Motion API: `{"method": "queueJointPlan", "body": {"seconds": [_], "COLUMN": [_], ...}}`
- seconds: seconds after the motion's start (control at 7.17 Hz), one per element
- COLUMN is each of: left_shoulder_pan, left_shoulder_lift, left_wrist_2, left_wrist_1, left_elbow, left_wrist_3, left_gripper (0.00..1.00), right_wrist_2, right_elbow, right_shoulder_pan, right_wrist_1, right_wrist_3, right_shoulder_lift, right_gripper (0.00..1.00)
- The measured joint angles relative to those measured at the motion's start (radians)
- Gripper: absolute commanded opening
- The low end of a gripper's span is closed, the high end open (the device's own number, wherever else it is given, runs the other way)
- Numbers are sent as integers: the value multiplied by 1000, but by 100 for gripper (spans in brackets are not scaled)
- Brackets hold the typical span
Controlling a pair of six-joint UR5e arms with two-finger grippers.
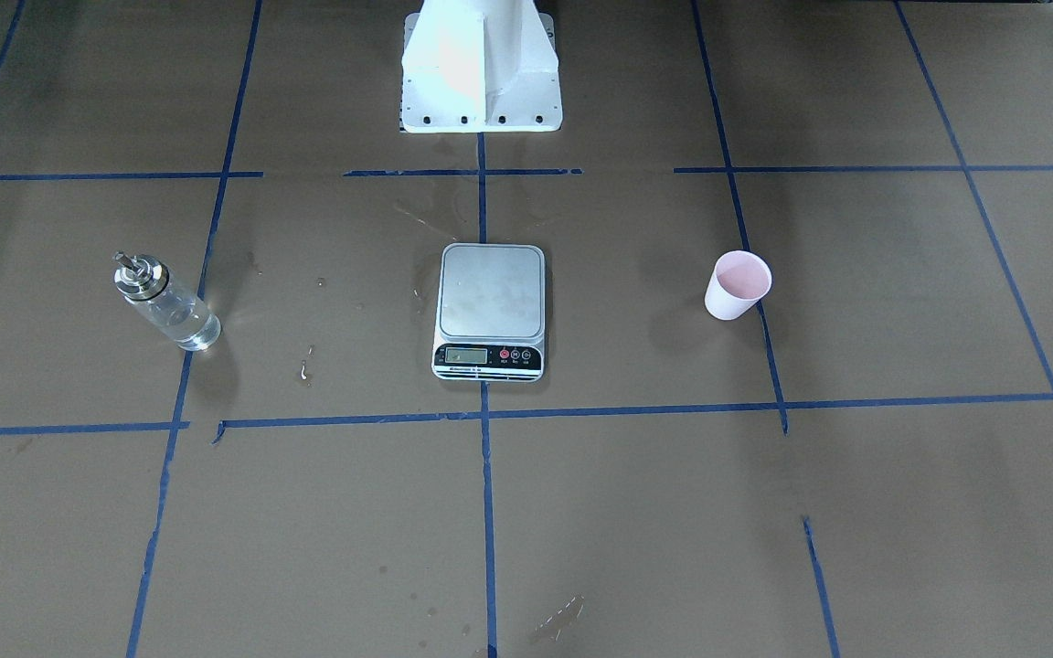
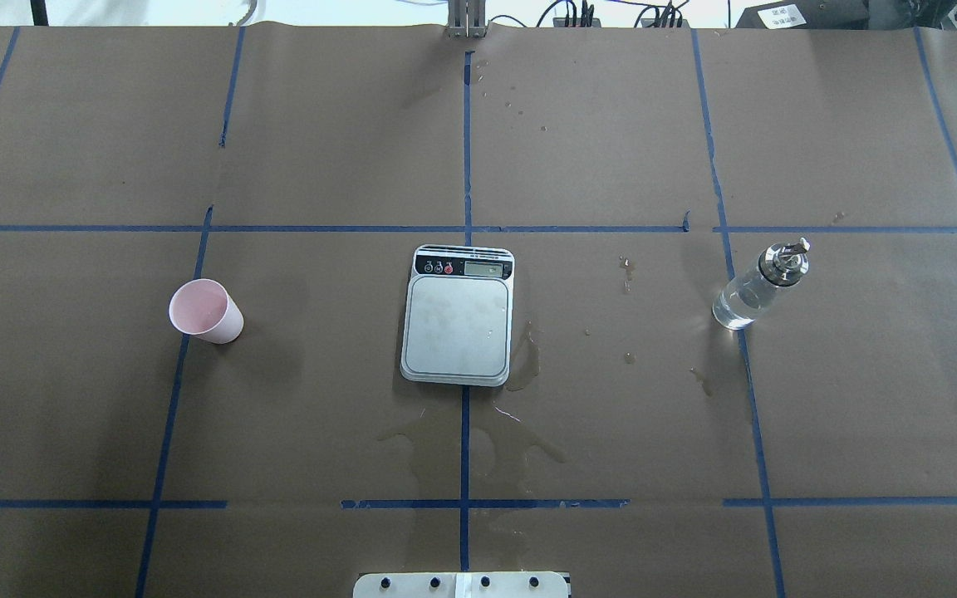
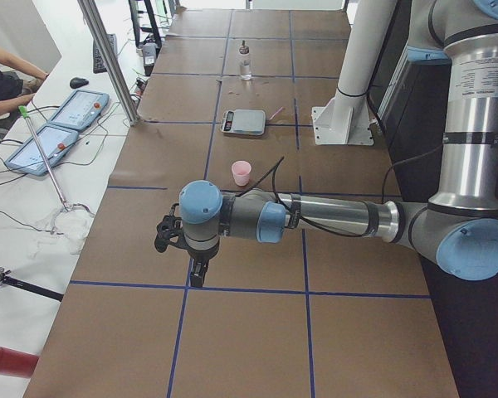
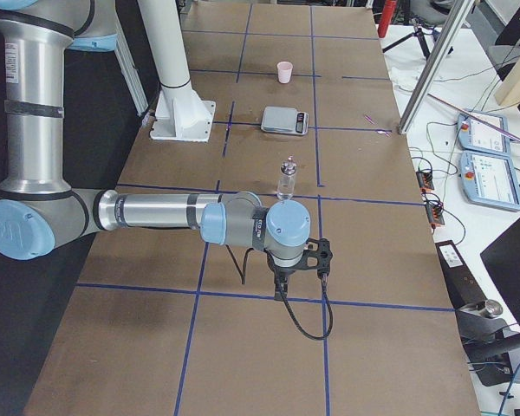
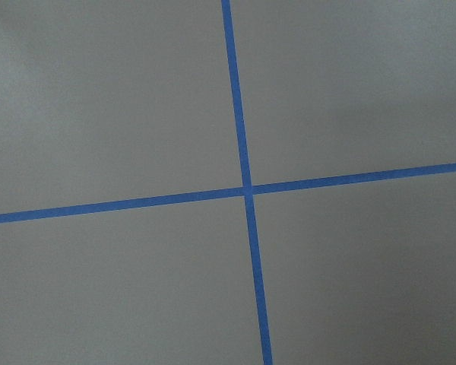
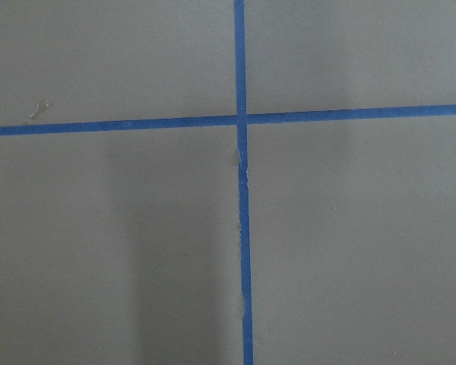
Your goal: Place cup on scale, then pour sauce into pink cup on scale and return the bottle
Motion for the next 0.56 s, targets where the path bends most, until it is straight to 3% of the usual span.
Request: {"method": "queueJointPlan", "body": {"seconds": [0.56], "left_shoulder_pan": [4], "left_shoulder_lift": [-14], "left_wrist_2": [-1], "left_wrist_1": [2], "left_elbow": [-43], "left_wrist_3": [-10], "left_gripper": [100], "right_wrist_2": [1], "right_elbow": [11], "right_shoulder_pan": [3], "right_wrist_1": [1], "right_wrist_3": [2], "right_shoulder_lift": [17], "right_gripper": [100]}}
